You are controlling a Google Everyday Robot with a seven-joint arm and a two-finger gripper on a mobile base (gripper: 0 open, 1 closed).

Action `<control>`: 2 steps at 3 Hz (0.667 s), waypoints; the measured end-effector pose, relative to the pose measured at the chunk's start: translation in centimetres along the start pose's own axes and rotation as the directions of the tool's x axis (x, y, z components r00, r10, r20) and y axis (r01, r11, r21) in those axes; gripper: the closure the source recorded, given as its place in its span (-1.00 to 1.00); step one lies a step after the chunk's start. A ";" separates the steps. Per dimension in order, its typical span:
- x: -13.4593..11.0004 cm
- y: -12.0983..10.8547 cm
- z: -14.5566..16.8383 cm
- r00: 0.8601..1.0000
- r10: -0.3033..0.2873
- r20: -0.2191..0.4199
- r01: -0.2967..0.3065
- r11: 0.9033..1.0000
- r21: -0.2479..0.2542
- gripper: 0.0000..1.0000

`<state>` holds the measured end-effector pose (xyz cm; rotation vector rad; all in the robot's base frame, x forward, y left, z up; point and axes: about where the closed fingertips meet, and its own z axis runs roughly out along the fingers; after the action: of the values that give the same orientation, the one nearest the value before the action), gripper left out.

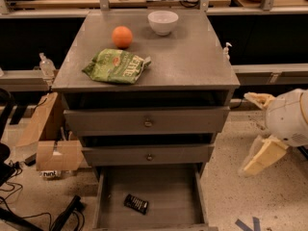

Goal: Pick rxbar chocolate from bottom drawer and place on counter

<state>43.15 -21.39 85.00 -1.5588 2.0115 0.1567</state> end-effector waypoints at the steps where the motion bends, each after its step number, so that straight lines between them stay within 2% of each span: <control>1: 1.0 -0.4 4.0 0.989 -0.014 0.150 0.003 0.998 0.069 -1.00; 2: 0.9 -2.4 4.1 0.983 -0.082 0.163 0.055 0.985 0.165 -1.00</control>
Offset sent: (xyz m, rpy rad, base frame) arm 0.0152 0.0079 -0.0357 0.1195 -0.0989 0.0097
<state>46.74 -21.10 81.74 -1.4613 1.7907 0.0945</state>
